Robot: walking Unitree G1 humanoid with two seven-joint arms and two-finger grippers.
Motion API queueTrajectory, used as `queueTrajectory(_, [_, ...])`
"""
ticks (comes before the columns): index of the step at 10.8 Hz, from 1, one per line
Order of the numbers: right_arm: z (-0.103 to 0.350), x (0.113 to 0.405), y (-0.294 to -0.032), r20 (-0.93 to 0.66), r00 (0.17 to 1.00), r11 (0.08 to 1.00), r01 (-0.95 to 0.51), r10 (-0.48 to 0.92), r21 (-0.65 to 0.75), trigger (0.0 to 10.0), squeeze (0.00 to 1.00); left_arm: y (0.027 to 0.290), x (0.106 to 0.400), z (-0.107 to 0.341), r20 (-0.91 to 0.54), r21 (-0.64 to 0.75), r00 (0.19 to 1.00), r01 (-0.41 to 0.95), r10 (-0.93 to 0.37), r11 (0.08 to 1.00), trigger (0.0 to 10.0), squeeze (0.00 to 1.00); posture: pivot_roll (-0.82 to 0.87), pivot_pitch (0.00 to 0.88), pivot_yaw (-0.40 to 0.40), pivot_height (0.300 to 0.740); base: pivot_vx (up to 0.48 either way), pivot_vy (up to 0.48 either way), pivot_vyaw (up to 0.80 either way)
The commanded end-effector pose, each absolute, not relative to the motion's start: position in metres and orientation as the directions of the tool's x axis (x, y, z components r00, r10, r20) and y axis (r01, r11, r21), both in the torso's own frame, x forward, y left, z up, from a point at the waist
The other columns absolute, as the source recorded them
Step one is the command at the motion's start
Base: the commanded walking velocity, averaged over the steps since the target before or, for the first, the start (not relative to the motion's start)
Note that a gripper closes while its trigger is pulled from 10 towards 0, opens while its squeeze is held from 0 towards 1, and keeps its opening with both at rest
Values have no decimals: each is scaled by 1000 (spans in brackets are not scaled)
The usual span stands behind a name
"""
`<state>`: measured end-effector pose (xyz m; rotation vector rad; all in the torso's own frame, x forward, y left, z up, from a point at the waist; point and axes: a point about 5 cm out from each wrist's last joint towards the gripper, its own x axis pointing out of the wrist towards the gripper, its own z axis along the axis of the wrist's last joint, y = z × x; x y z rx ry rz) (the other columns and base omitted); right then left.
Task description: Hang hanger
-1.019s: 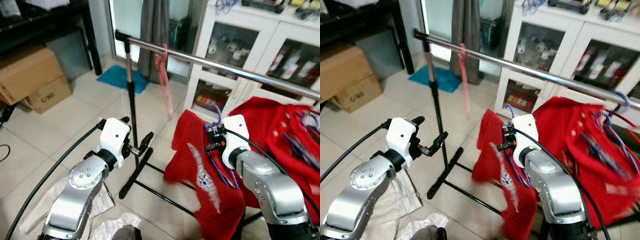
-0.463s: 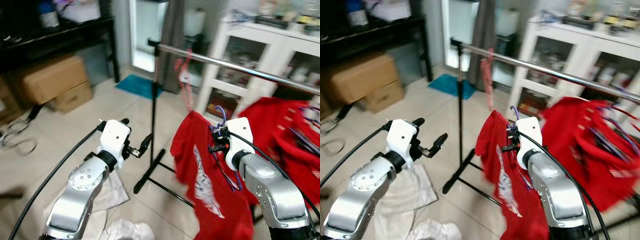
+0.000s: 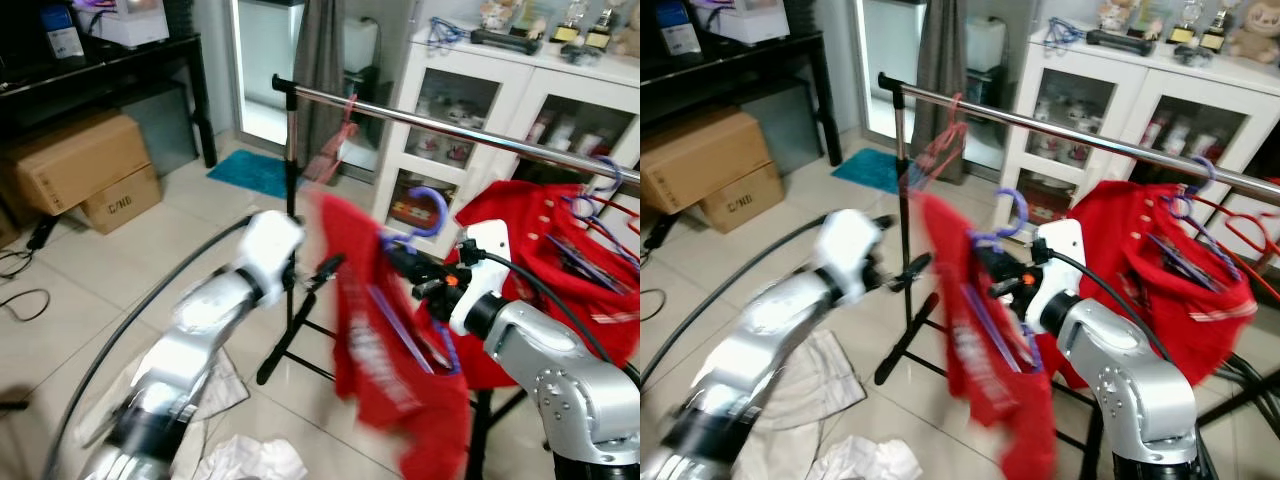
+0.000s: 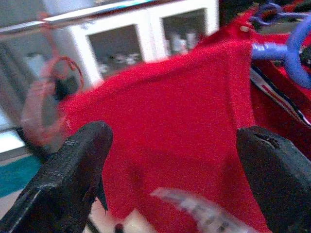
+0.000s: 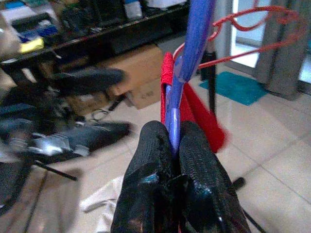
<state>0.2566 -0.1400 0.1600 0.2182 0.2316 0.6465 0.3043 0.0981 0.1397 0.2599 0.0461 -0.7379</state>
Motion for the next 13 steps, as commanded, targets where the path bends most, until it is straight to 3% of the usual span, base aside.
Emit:
queueTrajectory(1, [170,255,-139,-111,758,755,-602,642,259,10000,0,95,309,138,-151,244,741,669,-654,702,10000,1000,25,0,-23,740,0,0,0])
queueTrajectory(2, [173,253,-139,-102,746,741,-619,659,261,10000,0,87,316,142,-122,227,731,679,-671,699,10000,765,22,0,-23,740,0,0,0])
queueTrajectory(3, [174,253,-138,-95,738,732,-627,668,267,10000,0,75,316,142,-108,206,683,726,-722,656,10000,341,19,0,-25,740,0,0,0])
queueTrajectory(4, [175,253,-136,-92,732,725,-635,675,267,10000,0,66,314,141,-106,206,639,764,-762,612,10000,0,16,0,-24,740,0,0,0])
queueTrajectory(5, [176,253,-135,-88,727,719,-641,681,269,10000,0,62,313,141,-102,209,632,769,-768,605,10000,0,16,0,-26,740,0,0,0])
queueTrajectory(7, [179,254,-131,-83,708,699,-661,702,272,10000,0,63,322,137,-109,234,699,710,-707,665,10000,0,19,0,-36,740,0,0,0])
queueTrajectory(8, [180,254,-130,-78,699,689,-670,711,277,10000,0,63,323,137,-98,231,702,705,-705,670,0,0,20,0,-40,740,0,0,0])
queueTrajectory(13, [179,261,-137,-92,739,728,-621,667,290,10000,0,61,317,131,-116,229,743,666,-659,710,0,0,20,0,-42,740,0,0,0])
